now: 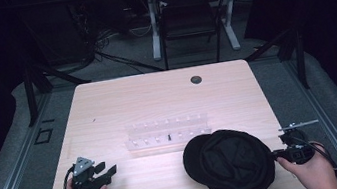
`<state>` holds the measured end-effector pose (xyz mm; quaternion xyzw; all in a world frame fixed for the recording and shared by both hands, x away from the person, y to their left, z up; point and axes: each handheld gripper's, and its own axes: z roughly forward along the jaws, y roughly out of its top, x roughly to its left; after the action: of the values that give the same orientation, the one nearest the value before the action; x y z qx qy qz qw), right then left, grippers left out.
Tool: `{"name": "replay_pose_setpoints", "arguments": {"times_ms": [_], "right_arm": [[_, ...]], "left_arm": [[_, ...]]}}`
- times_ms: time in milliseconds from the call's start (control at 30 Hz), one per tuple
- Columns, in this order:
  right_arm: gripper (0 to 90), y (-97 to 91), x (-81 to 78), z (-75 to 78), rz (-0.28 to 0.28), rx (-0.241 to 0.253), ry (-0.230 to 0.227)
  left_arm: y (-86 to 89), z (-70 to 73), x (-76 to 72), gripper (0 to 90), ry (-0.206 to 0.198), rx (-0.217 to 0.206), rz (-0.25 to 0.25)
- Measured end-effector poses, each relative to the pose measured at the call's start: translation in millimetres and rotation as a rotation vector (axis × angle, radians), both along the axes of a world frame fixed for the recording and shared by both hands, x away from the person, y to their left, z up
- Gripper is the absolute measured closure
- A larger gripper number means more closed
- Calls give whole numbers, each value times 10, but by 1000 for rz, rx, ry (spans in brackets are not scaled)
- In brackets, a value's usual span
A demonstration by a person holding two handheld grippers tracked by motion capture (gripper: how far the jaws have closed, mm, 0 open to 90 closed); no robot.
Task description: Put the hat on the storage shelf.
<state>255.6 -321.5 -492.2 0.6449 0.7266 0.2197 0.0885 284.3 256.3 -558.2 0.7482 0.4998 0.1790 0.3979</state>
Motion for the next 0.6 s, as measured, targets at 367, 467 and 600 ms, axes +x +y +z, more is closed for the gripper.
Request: {"name": "replay_pose_setpoints", "arguments": {"times_ms": [367,467,600], "right_arm": [[872,-100,88,-131,3,72,81],[884,-131,124,-124,6,81,78],[887,-159,190,-93,-7,75,70]], "left_arm": [[-28,-18,0,506,6,11,3],[-25,-23,7,509,9,9,4],[-22,-21,7,514,10,13,4]]}}
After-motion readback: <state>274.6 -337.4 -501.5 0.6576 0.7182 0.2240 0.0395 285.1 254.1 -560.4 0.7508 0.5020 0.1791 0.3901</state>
